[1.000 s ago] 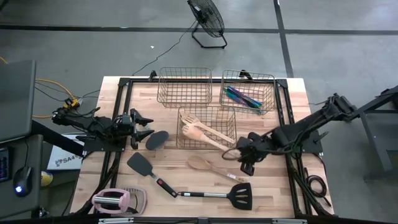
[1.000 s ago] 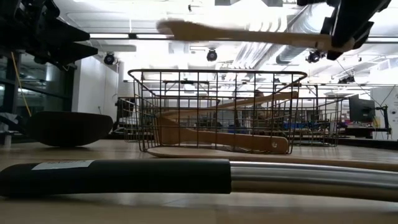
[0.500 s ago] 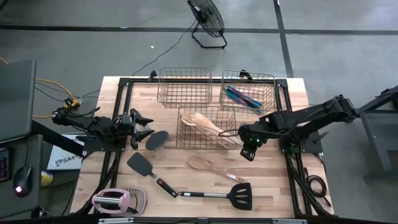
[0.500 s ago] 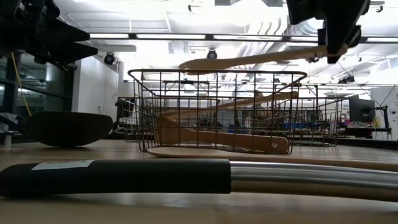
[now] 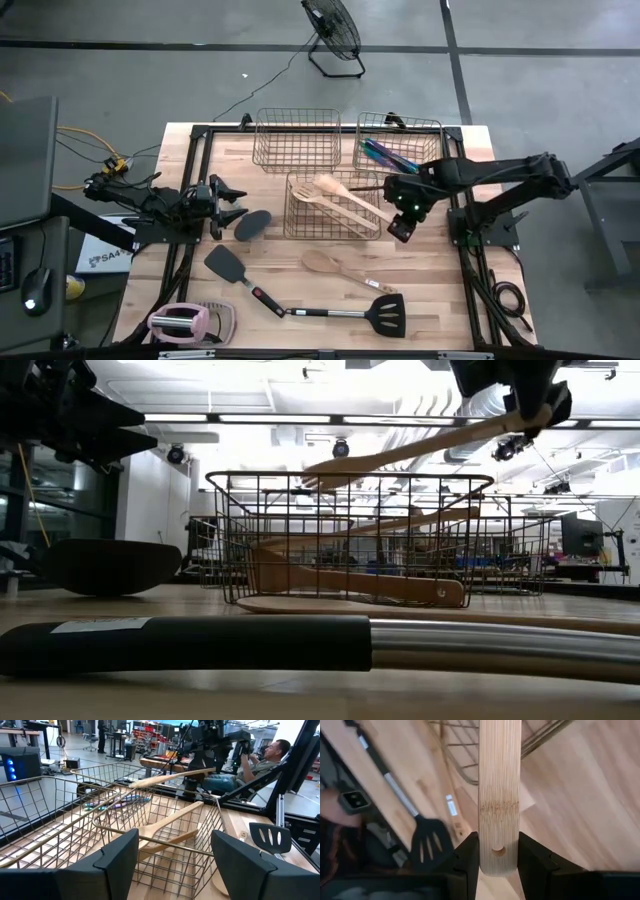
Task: Pick & Place Kitchen Items
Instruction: Put the wooden spatula into the bottom wire basket
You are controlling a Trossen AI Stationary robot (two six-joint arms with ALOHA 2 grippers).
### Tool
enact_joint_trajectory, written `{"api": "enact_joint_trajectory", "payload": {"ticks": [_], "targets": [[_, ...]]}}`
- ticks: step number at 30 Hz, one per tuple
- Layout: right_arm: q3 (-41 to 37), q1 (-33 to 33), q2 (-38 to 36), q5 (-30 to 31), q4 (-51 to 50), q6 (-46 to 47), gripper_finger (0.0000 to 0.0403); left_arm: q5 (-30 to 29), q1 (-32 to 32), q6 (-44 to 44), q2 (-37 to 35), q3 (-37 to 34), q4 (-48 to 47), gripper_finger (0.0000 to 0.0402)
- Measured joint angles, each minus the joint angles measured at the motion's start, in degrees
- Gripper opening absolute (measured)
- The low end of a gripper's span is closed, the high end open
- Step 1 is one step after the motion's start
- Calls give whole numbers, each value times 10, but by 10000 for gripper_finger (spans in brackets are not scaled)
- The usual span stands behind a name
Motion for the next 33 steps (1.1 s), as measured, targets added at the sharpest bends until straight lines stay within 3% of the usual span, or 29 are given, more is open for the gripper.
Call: {"api": "enact_joint_trajectory", "payload": {"ticks": [9, 33], "targets": [[0, -13, 48, -62, -28, -43, 102, -1, 0, -13, 0, 0, -3, 244], [-1, -92, 93, -94, 97, -101, 105, 0, 0, -14, 0, 0, -7, 244]]}}
